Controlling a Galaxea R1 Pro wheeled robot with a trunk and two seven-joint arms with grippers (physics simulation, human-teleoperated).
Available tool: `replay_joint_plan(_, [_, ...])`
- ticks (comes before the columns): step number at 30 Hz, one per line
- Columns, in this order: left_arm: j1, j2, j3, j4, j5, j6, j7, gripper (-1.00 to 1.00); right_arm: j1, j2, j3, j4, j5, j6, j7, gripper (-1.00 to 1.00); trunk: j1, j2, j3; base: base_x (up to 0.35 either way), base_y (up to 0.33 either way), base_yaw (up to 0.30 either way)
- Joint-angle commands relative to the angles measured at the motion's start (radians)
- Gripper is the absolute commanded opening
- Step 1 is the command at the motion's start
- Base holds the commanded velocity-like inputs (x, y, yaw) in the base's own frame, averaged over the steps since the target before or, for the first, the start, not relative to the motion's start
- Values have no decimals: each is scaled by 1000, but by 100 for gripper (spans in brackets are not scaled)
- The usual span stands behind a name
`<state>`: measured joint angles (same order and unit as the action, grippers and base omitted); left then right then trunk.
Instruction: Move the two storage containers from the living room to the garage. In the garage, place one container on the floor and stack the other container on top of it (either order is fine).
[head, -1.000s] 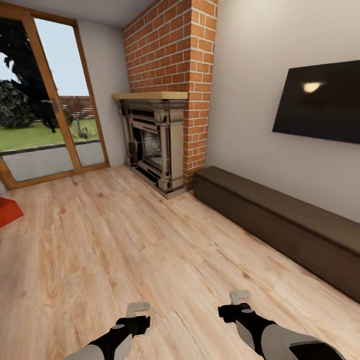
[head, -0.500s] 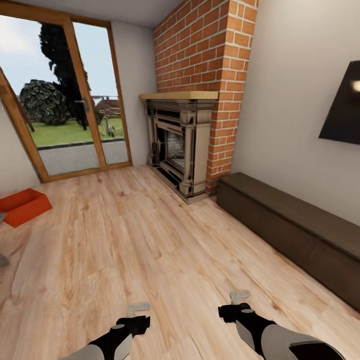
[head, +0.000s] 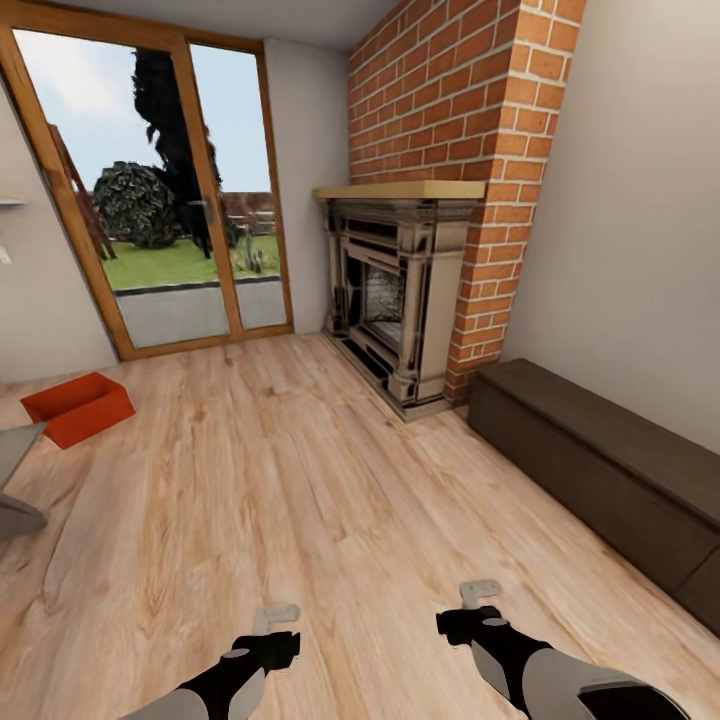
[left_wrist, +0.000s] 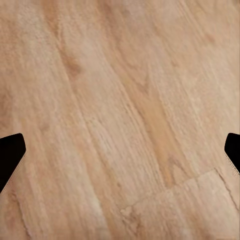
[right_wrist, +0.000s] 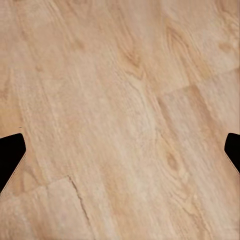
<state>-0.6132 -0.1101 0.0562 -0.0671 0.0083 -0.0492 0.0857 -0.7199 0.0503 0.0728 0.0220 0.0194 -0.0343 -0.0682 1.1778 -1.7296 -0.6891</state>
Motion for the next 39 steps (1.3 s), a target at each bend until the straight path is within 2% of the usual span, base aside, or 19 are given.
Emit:
replay_joint_plan(1, [-1,0,5,1,1,-4,2,100,-1,0,7,2,2,-4,-5,100,1,0,-1,345,0,13])
replay_joint_plan(21, [-1,0,5,1,1,-3,2,100,-1,0,7,3,2,-3,-4,100,1,0,-1,345,0,20])
replay_joint_plan(39, [-1,0,5,1,1,-3,2,100,-1,0,7,3,2,-3,-5,100,1,0,-1,345,0,256])
